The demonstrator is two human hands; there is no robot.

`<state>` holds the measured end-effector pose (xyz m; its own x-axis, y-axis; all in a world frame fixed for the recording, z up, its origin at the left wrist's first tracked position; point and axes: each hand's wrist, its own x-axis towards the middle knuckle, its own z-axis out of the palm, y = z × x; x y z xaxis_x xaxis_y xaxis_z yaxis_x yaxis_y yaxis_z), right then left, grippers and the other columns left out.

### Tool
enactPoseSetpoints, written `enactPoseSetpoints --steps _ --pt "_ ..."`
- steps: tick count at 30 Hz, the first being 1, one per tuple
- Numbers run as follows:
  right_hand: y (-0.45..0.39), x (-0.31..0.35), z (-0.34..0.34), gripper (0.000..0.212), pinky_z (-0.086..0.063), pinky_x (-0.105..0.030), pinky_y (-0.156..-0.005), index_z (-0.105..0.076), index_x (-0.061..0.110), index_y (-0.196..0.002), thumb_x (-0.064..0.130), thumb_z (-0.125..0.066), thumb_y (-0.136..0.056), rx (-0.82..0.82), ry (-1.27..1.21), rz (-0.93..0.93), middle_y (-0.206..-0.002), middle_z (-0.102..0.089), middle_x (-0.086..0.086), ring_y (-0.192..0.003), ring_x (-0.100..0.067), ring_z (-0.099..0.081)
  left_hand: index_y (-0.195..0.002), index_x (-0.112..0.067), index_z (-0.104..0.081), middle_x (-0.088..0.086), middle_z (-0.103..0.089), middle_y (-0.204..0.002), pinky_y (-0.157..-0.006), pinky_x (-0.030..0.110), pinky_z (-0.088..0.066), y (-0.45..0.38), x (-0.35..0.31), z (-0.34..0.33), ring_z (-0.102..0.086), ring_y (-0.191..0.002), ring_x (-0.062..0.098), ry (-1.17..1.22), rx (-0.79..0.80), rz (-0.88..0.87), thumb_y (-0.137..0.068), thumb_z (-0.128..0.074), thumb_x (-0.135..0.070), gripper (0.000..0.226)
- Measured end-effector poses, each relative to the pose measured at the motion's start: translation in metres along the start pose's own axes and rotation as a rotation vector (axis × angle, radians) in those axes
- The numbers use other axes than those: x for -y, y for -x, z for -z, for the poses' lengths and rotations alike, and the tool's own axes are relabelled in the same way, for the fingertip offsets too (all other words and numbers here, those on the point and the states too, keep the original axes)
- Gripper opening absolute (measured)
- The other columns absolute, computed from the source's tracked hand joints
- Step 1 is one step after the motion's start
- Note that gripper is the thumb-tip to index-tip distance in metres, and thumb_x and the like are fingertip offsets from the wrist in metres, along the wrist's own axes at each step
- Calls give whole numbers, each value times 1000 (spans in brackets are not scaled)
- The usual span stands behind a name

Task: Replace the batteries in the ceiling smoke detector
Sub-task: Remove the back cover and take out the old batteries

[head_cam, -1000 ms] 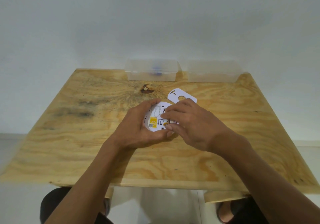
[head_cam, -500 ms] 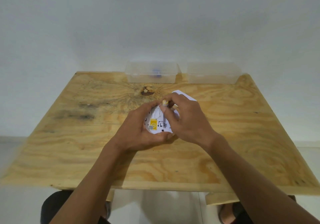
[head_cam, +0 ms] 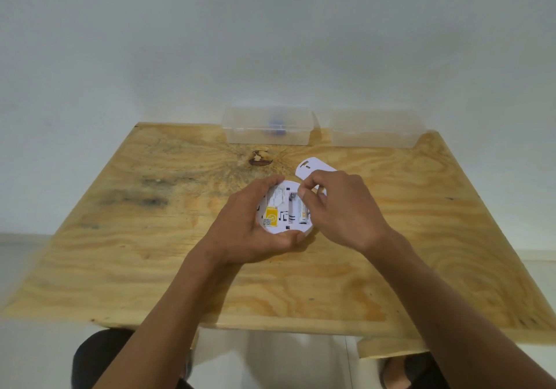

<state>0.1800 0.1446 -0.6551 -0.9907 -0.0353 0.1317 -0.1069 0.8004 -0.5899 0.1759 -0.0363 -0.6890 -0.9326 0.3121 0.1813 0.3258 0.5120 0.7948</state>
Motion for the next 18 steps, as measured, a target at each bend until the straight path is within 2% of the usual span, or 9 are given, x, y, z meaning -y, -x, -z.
enactPoseSetpoints --steps 3,7,11,15,18 --pt "-2 -1 -2 11 -55 -41 -71 -66 27 -86 34 -60 -91 11 -1 -17 -56 -57 10 -71 -24 -63 -143 -17 -49 -9 -63 -129 -97 30 -53 0 -1 0 -62 -116 7 2 3 18 -52 -76 -58 103" --pt "-7 1 -2 14 -51 -33 -64 -67 24 -81 34 -64 -90 40 -63 -65 -65 -65 8 -68 -17 -62 -141 -17 -51 -11 -63 -126 -95 25 -51 0 -5 0 -62 -113 6 -12 -12 29 -49 -74 -60 104" --pt "-6 2 -1 13 -42 -26 -52 -66 23 -81 34 -66 -89 41 -129 -95 -54 -61 7 -48 -6 -54 -140 -17 -52 -14 -63 -124 -95 22 -51 1 -7 0 -62 -112 3 -18 -16 30 -49 -74 -60 103" --pt "-1 1 -1 14 -44 -27 -53 -66 20 -85 33 -66 -90 5 -222 -100 -60 -64 1 -53 -13 -58 -141 -16 -52 -10 -64 -126 -96 26 -52 0 -7 0 -62 -114 5 -29 -16 27 -50 -75 -58 102" --pt "2 1 -2 16 -39 -17 -52 -64 22 -86 37 -68 -88 -68 -252 -83 -61 -58 8 -54 -7 -53 -140 -15 -53 -9 -66 -125 -95 28 -53 1 -8 0 -63 -111 6 -32 -18 27 -50 -75 -58 101"
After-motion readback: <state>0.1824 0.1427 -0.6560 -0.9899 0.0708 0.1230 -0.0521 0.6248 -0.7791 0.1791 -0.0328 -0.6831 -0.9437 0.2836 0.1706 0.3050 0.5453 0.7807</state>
